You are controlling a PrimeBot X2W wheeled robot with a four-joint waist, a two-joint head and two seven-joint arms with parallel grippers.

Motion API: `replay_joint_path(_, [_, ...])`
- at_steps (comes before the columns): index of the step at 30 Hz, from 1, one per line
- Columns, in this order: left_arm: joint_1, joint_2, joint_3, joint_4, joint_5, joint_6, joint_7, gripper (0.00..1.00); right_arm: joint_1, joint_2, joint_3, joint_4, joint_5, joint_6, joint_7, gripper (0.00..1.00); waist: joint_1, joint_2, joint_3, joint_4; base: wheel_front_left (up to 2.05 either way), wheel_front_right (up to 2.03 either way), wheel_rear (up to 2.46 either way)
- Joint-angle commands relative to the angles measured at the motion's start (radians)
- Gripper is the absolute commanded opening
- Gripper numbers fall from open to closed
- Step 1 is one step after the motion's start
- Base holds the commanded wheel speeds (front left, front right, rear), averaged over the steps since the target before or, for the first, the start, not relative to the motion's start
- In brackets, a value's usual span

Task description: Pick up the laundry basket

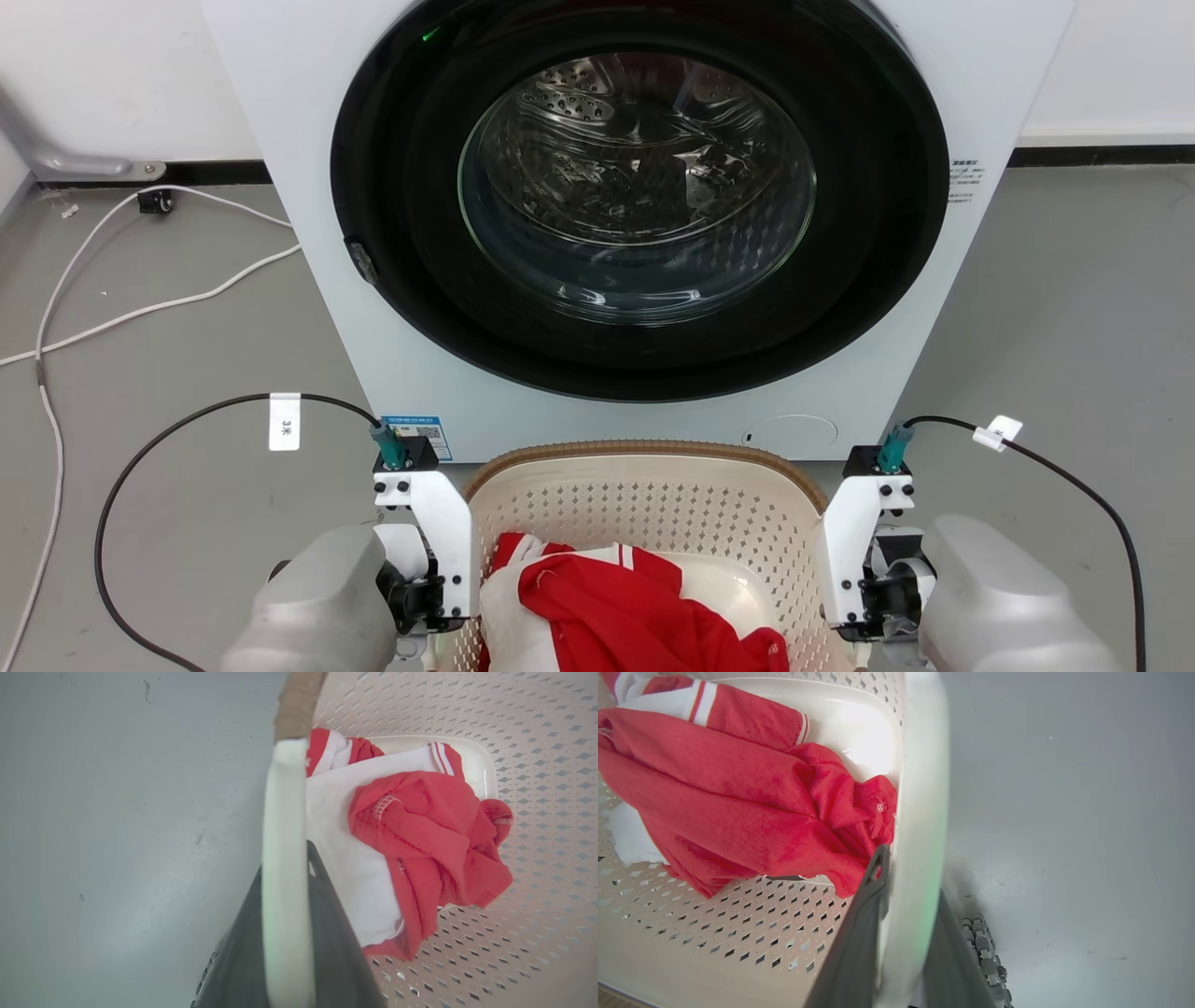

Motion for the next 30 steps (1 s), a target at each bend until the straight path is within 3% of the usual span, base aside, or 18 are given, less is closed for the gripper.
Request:
replay_joint_path(1, [-0.004, -0.012, -0.002, -0.007, -0.005, -0.012, -0.004, 0.00, 0.011, 0.014, -0.003, -0.007, -0.006, 0.011, 0.003, 0.00, 0.0000, 0.0000, -0.001, 0.000, 0.00, 0.00, 0.00])
replay_joint_path(30, [-0.001, -0.007, -0.034, -0.002, -0.026, -0.011, -0.007, 0.00, 0.013, 0.013, 0.000, -0.007, 0.012, 0.011, 0.020, 0.00, 0.0000, 0.0000, -0.002, 0.002, 0.00, 0.00, 0.00])
